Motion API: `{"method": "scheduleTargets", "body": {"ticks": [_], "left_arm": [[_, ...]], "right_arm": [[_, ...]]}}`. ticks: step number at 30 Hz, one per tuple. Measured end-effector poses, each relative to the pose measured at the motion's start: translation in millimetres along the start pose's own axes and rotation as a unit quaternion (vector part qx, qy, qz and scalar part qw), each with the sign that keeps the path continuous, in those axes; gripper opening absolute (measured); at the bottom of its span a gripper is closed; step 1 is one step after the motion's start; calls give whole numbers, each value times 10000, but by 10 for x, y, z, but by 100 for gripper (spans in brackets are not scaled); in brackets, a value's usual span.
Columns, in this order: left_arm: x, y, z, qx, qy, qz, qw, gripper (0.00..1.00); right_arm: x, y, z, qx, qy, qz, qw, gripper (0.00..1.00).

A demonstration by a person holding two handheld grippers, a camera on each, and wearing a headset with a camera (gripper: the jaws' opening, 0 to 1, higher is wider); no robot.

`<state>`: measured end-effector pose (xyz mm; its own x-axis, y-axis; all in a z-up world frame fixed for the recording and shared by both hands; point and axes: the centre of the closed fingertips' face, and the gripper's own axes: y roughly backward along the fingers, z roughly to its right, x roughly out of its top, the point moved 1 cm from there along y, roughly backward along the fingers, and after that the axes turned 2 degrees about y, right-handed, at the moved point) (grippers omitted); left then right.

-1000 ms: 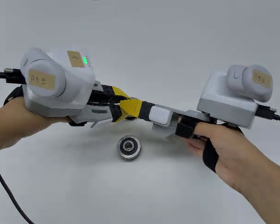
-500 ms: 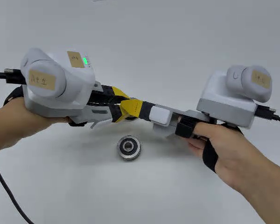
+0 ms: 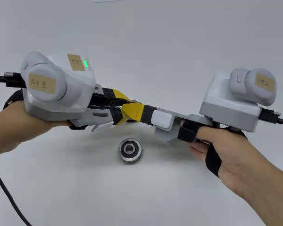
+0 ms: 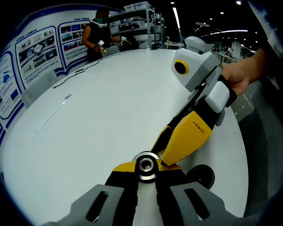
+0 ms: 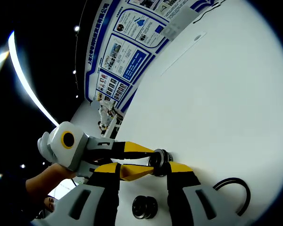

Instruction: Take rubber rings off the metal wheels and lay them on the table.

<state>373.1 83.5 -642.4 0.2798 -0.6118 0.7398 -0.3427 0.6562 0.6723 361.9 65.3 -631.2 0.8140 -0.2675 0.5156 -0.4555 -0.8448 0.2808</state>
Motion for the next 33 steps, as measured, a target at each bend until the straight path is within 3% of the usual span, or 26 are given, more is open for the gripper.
{"method": "scheduleTargets", "body": {"ticks": [19,25,27,33], "left_arm": [[-21,-14,5,-8,-12,-16,10000,13],[-24,-15,5,-5,-4,-9,10000,13],[-25,-15,4,-10,-5,-7,10000,13],[-27,-14,2,-17,-6,-8,10000,13]], "right_arm": [[-102,-33,13,-55,-12,-45,10000,38],[-66,-21,146,-165,-225,35,9996,23],[-55,-12,183,-199,-272,28,9994,13],[-56,-43,249,-312,-255,-59,9992,4]]}}
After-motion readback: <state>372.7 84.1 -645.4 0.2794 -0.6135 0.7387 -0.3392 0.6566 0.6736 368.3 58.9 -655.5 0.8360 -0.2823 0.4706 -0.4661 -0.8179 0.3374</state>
